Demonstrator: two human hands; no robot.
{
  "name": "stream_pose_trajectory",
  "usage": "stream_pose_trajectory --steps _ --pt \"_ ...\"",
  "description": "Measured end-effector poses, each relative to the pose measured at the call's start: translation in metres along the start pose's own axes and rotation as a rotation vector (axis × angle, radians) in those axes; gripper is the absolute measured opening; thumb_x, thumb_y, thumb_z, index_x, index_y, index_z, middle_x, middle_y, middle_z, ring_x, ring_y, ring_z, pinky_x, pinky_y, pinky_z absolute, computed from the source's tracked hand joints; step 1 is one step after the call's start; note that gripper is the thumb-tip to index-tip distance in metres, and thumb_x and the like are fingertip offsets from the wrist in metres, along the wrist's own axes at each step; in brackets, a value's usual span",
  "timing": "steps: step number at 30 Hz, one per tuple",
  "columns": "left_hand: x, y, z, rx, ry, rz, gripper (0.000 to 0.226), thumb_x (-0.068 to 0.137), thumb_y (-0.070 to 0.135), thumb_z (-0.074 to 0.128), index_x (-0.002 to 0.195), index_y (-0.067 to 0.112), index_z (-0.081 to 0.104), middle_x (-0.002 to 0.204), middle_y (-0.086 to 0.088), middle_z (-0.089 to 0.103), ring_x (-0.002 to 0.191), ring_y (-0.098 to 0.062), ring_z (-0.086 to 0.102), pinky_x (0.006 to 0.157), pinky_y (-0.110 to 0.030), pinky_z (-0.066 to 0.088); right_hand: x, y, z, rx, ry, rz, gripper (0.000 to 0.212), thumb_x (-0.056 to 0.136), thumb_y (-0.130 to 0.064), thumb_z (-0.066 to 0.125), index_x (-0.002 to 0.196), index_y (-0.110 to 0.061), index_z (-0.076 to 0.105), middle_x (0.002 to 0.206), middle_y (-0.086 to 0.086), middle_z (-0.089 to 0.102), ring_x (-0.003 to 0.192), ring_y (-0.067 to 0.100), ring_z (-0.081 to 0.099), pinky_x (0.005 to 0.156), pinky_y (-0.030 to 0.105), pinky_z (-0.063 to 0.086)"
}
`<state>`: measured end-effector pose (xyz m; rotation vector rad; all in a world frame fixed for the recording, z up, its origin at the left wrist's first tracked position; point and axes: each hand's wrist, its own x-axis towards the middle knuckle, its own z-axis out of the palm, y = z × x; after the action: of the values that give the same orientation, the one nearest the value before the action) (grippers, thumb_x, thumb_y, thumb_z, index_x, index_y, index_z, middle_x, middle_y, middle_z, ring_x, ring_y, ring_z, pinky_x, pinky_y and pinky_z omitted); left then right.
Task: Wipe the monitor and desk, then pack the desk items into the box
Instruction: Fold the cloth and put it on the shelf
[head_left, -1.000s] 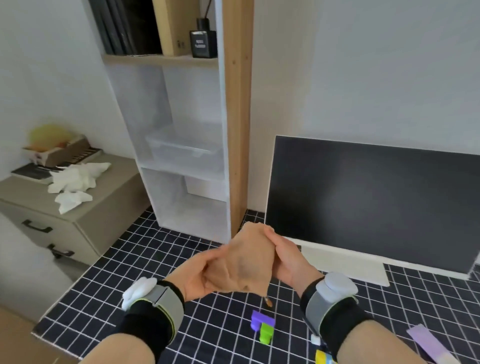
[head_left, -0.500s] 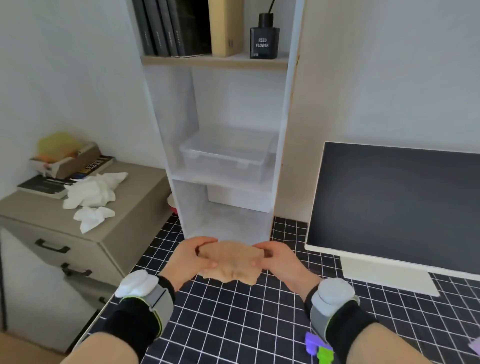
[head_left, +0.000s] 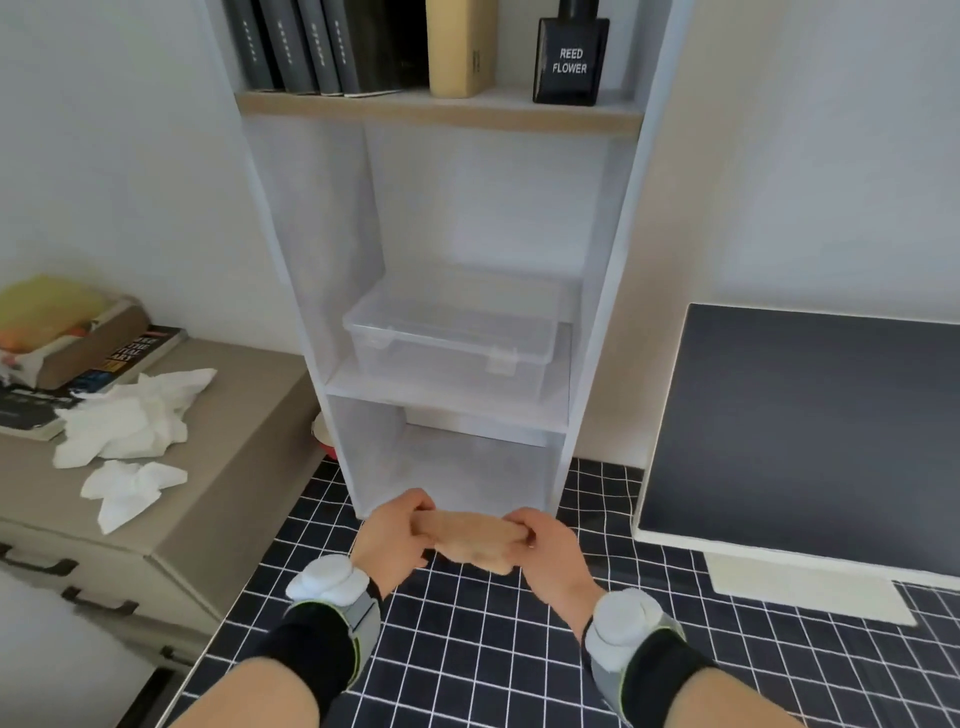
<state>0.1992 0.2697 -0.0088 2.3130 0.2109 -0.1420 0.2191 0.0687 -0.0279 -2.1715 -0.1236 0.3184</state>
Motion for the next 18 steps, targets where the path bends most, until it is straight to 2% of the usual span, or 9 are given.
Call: stream_pose_trajectory --steps 2,4,6,8,10,13,14,16,18 --pt "0.016 0.003 -0.002 0.025 0.063 0.100 0.037 0.083 0.001 0.062 0.109 0.026 0.055 0.112 0.002 0.063 0.094 -0.011 0.063 0.089 -0.034 0.055 0.009 -0.011 -0.002 -0.090 0.100 -0.092 0.035 0.089 0.002 0.048 0.116 -0.017 0.060 0.108 -0.004 0.058 0.098 0.012 0.058 0.079 0.002 0.039" --pt "0.035 0.004 -0.003 0.019 0.044 0.190 0.053 0.081 -0.001 0.063 0.125 0.024 0.049 0.139 0.001 0.050 0.122 -0.012 0.050 0.109 -0.030 0.038 0.024 -0.012 -0.002 -0.196 0.086 -0.183 0.047 0.090 0.002 0.048 0.134 -0.015 0.047 0.135 0.002 0.045 0.128 0.021 0.047 0.106 0.010 0.029" --pt "0.048 0.003 -0.003 0.132 -0.046 0.208 0.066 0.083 0.001 0.062 0.142 0.018 0.037 0.155 -0.003 0.029 0.138 -0.019 0.036 0.114 -0.024 0.025 0.035 -0.006 -0.001 -0.399 -0.040 -0.231 0.064 0.092 0.000 0.048 0.150 -0.012 0.024 0.158 0.007 0.016 0.149 0.030 0.009 0.116 0.022 -0.001" --pt "0.049 0.001 -0.002 0.309 -0.165 0.177 0.071 0.089 0.008 0.058 0.150 0.013 0.021 0.161 -0.005 0.012 0.147 -0.021 0.018 0.116 -0.023 0.014 0.037 0.003 0.001 -0.587 -0.187 -0.231 0.071 0.094 -0.001 0.046 0.154 -0.009 0.009 0.162 0.009 0.002 0.149 0.032 -0.008 0.114 0.025 -0.007" --pt "0.046 -0.004 0.000 0.335 -0.197 0.147 0.066 0.095 0.012 0.052 0.150 0.012 0.017 0.161 -0.004 0.011 0.149 -0.020 0.008 0.117 -0.023 0.008 0.034 0.007 -0.001 -0.563 -0.320 -0.167 0.066 0.096 -0.002 0.042 0.154 -0.010 0.012 0.162 0.009 0.008 0.150 0.028 0.001 0.117 0.024 0.001" --pt "0.037 -0.007 -0.007 0.156 0.014 0.105 0.046 0.095 0.014 0.052 0.139 0.016 0.040 0.146 -0.006 0.043 0.134 -0.022 0.043 0.109 -0.027 0.031 0.028 0.001 -0.010 -0.445 -0.294 -0.186 0.048 0.100 -0.011 0.040 0.147 -0.017 0.036 0.155 0.004 0.035 0.144 0.020 0.029 0.117 0.022 0.014" --pt "0.035 -0.003 -0.012 0.099 0.138 0.125 0.035 0.095 0.016 0.052 0.130 0.020 0.049 0.133 -0.003 0.054 0.119 -0.020 0.055 0.101 -0.029 0.042 0.027 -0.004 -0.014 -0.413 -0.209 -0.205 0.042 0.100 -0.017 0.041 0.141 -0.021 0.046 0.146 0.004 0.048 0.134 0.019 0.044 0.116 0.027 0.026" --pt "0.027 0.018 -0.028 0.007 0.439 0.199 0.021 0.095 0.020 0.051 0.116 0.020 0.055 0.111 0.002 0.062 0.090 -0.013 0.061 0.082 -0.031 0.051 0.021 -0.026 -0.025 -0.301 0.044 -0.271 0.029 0.099 -0.025 0.046 0.125 -0.025 0.059 0.114 0.000 0.069 0.101 0.017 0.065 0.095 0.035 0.050" --pt "0.023 0.043 -0.047 -0.096 0.688 0.314 0.024 0.094 0.020 0.052 0.116 0.011 0.052 0.110 0.002 0.054 0.091 -0.015 0.056 0.081 -0.031 0.048 0.015 -0.050 -0.034 -0.123 0.291 -0.370 0.022 0.097 -0.023 0.053 0.117 -0.021 0.061 0.101 -0.006 0.069 0.087 0.008 0.065 0.082 0.027 0.054"
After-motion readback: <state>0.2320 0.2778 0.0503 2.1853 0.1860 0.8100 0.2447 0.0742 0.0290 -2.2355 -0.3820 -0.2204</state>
